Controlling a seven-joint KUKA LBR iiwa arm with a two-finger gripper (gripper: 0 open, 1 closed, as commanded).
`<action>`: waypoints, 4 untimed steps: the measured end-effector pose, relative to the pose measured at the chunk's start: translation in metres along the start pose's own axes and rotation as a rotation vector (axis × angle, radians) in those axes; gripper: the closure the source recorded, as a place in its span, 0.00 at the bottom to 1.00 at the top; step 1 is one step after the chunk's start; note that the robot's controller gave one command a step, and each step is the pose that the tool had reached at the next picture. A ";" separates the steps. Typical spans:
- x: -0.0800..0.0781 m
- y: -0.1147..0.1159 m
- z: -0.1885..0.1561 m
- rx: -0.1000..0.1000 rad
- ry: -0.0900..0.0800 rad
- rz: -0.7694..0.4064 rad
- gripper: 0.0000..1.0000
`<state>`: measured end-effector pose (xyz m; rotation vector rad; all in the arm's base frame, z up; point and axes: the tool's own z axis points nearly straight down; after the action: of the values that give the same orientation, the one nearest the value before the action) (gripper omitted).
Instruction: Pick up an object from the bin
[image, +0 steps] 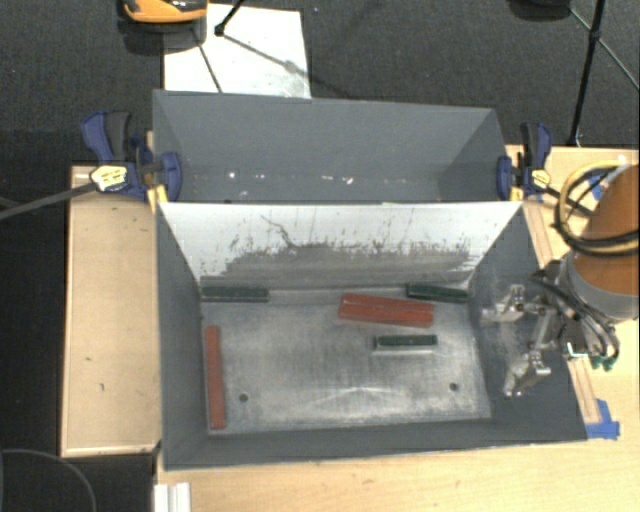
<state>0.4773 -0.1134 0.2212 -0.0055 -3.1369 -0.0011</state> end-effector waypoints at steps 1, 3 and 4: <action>-0.002 0.000 -0.003 0.001 -0.007 -0.004 0.00; -0.040 0.054 0.097 0.002 -0.009 -0.100 0.00; -0.059 0.060 0.128 -0.004 -0.008 -0.115 0.00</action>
Offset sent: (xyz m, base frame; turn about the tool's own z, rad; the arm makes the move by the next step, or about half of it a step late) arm 0.0570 0.0267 -0.1197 -0.1146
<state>0.5360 -0.0534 0.0933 0.1759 -3.1399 -0.0077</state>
